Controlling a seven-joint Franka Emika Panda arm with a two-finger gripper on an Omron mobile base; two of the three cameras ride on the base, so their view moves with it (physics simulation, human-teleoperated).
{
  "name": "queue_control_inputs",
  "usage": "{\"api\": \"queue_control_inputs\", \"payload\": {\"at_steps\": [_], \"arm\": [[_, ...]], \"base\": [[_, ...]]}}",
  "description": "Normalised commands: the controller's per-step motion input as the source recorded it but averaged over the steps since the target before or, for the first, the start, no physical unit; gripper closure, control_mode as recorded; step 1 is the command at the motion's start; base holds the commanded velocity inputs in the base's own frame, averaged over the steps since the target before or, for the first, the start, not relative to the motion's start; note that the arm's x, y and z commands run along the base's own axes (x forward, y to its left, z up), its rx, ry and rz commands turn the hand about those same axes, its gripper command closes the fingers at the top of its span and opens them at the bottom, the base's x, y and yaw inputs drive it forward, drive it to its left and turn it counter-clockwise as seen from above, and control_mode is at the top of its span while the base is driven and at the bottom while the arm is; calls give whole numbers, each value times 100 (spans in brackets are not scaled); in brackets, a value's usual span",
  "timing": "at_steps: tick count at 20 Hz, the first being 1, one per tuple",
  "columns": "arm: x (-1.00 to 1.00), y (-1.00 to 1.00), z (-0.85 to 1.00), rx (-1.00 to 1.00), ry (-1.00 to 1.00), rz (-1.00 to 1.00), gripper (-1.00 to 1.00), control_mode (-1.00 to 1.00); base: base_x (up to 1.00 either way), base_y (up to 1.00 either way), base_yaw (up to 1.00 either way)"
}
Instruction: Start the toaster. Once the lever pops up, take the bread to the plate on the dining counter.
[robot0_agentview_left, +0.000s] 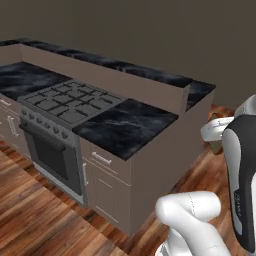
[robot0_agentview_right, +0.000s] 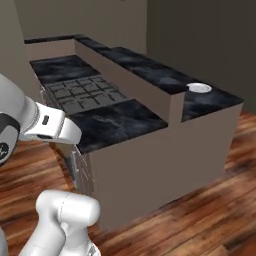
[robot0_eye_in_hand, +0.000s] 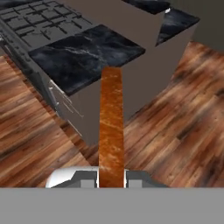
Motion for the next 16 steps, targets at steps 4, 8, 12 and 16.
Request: {"api": "queue_control_inputs", "payload": {"at_steps": [4,8,12,16], "arm": [[0,0,0,0,0,0,100,100],[0,0,0,0,0,0,100,100],[0,0,0,0,0,0,100,100],[0,0,0,0,0,0,100,100]], "base": [[15,-100,38],[13,-100,35],[10,-100,31],[16,-100,29]]}}
